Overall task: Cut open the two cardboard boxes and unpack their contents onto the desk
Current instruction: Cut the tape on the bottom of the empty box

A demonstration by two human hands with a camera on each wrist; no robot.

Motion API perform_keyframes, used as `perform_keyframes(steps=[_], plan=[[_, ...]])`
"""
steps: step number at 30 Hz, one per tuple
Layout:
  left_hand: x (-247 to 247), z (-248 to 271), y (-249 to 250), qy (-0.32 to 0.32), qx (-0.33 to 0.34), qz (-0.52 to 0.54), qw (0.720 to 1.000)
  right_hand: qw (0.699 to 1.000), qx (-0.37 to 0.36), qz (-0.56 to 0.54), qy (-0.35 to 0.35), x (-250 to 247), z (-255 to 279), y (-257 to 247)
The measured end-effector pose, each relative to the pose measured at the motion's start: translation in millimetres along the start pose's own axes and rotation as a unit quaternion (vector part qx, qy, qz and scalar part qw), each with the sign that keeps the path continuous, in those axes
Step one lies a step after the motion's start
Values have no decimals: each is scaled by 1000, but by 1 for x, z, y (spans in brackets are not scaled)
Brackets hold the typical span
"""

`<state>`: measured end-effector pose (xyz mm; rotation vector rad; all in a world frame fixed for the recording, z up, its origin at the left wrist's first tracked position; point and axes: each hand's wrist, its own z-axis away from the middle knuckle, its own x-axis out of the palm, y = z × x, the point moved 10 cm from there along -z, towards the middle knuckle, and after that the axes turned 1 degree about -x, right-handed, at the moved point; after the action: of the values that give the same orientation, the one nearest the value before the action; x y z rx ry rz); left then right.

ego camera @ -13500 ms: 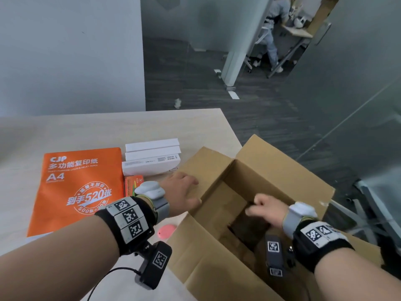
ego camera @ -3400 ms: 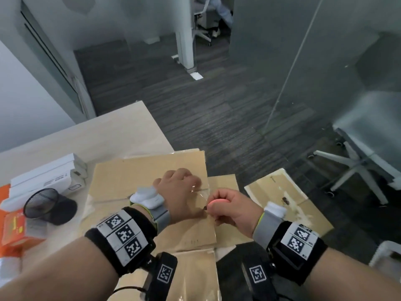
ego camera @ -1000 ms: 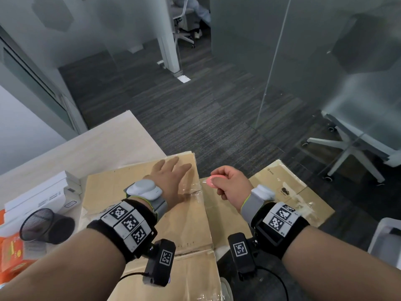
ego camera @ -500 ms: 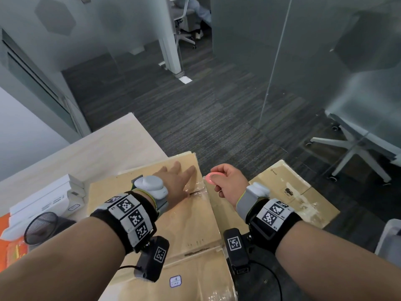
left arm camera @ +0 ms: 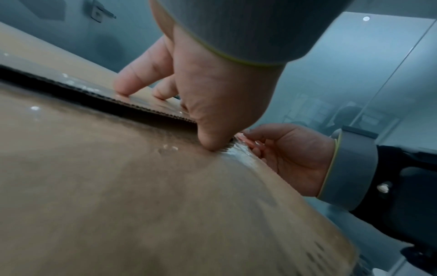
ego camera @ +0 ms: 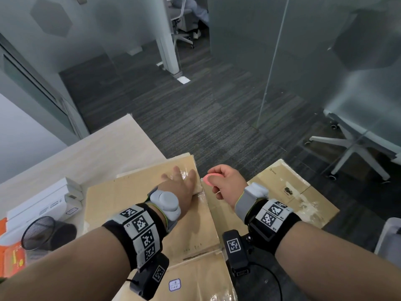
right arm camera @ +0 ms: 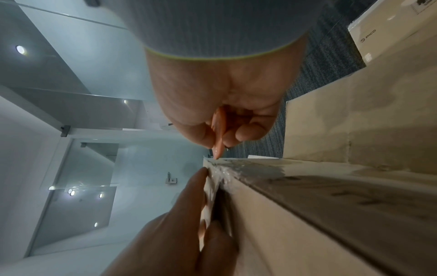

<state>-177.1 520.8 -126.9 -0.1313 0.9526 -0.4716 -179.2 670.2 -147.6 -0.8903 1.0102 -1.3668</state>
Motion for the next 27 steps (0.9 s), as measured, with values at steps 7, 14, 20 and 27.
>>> perform_keyframes(steps=[7, 14, 20, 27], plan=[[-1, 4, 2, 10, -3, -21, 1000, 998, -12, 52, -29, 5, -5, 1], [-1, 4, 1, 5, 1, -3, 1000, 996, -17, 72, -41, 6, -4, -2], [-2, 7, 1, 5, 10, 1, 1000, 993, 2, 100, -65, 8, 5, 3], [-20, 19, -22, 102, 97, 98, 985, 999, -8, 29, 36, -16, 12, -7]])
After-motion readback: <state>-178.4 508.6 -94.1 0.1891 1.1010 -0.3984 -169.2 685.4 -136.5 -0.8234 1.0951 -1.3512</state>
